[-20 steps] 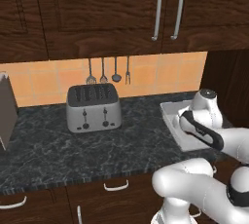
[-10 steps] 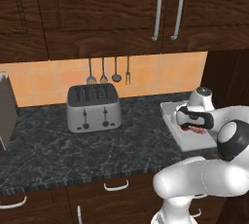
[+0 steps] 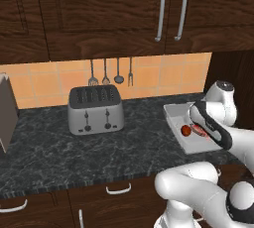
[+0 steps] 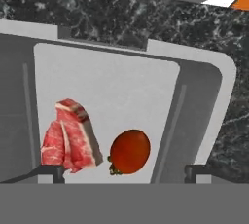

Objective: Place one tomato and one steak in each tupperware on the nearby counter, to pack two identical lunches.

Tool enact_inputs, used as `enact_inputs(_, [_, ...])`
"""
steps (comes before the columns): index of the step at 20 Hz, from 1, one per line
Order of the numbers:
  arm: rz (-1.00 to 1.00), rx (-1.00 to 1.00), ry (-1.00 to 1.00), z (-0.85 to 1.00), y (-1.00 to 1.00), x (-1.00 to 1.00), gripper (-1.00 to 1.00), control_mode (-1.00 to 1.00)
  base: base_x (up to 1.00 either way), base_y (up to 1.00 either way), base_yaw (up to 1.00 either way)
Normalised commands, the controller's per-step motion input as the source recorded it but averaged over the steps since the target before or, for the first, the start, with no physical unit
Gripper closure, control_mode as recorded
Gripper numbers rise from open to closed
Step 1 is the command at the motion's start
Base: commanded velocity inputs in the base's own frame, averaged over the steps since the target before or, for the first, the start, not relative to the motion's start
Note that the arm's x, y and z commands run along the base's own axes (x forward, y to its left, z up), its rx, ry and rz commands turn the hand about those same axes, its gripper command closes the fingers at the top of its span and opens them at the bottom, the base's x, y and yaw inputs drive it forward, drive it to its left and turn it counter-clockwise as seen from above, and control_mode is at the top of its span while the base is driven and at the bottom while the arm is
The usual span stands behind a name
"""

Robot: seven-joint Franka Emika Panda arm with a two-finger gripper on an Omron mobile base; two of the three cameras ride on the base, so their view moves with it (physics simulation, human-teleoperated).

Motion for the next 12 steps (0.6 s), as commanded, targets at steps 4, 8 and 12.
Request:
enact_inputs(4, [0.06, -0.16, -0.02, 0.52, 0.91, -0.98, -1.00, -1.00, 0.00, 0.00, 0.00])
enact_inputs(8, [0.08, -0.21, -0.07, 0.55, 0.95, -0.61, -1.00, -1.00, 0.00, 0.00, 0.00])
enact_inputs(12, [0.00, -0.01, -0.03, -0.03, 0.93, -0.36, -1.00, -1.00, 0.00, 0.00, 0.00])
